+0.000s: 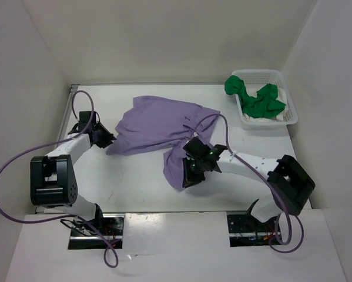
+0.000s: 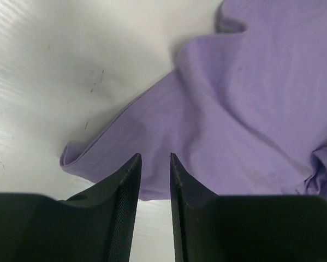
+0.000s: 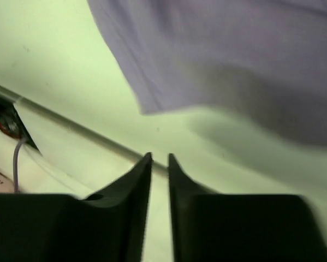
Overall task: Fold and stack the t-shirts
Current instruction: Flatten out the tshirt
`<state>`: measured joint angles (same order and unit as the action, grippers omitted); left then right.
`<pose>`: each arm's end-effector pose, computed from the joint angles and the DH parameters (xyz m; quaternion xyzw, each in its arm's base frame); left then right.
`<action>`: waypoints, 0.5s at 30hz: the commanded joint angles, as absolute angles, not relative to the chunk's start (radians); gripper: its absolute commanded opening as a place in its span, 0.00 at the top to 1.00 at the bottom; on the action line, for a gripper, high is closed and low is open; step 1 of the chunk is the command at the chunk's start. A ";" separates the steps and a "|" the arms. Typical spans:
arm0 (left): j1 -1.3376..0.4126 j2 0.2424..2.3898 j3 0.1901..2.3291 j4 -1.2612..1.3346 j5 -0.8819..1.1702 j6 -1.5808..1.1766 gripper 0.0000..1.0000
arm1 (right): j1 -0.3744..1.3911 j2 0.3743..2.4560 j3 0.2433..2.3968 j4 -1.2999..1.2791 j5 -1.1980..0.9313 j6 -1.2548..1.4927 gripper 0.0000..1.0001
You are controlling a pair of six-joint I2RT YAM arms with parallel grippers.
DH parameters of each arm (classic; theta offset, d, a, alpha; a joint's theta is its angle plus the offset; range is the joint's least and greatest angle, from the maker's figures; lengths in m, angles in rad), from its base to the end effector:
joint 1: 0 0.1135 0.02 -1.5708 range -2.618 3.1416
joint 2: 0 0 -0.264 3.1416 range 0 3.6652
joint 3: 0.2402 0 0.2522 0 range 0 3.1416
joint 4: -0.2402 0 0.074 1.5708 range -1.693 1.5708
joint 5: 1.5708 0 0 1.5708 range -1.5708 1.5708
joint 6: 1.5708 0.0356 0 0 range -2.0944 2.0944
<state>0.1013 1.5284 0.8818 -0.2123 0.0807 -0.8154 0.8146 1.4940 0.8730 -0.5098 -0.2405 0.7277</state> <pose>0.3107 0.0287 0.1947 -0.4018 0.8461 -0.1571 0.3130 0.1860 0.2096 0.1848 -0.0682 0.9668 0.2349 0.0738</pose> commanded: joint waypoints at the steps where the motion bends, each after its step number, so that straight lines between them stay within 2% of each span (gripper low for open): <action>1: 0.098 1.474 0.977 -0.228 0.035 -0.770 0.65 | 0.821 1.346 0.911 -0.641 -0.238 0.776 0.74; 3: 0.088 1.474 1.000 -0.229 0.026 -0.753 0.65 | 0.821 1.313 0.945 -0.684 -0.189 0.776 0.60; 4: 0.065 1.474 1.011 -0.238 0.011 -0.744 0.65 | 0.804 1.304 0.959 -0.693 -0.169 0.766 0.56; 8: -0.058 1.517 1.032 -0.238 -0.028 -0.732 0.61 | 0.601 1.351 0.991 -0.579 -0.111 0.738 0.54; 11: -0.153 1.617 1.092 -0.238 -0.037 -0.723 0.58 | 0.500 1.477 1.014 -0.467 -0.034 0.749 0.62; 12: -0.167 1.668 1.120 -0.238 -0.037 -0.723 0.58 | 0.486 1.515 1.032 -0.450 0.012 0.749 0.70; 15: -0.176 1.750 1.129 -0.215 -0.021 -0.723 0.57 | 0.440 1.655 1.104 -0.393 0.084 0.749 0.82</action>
<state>-0.1841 1.6848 1.1103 -0.2195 -0.0124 -0.7456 0.4641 1.5757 1.0389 -0.4908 -0.0307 0.7494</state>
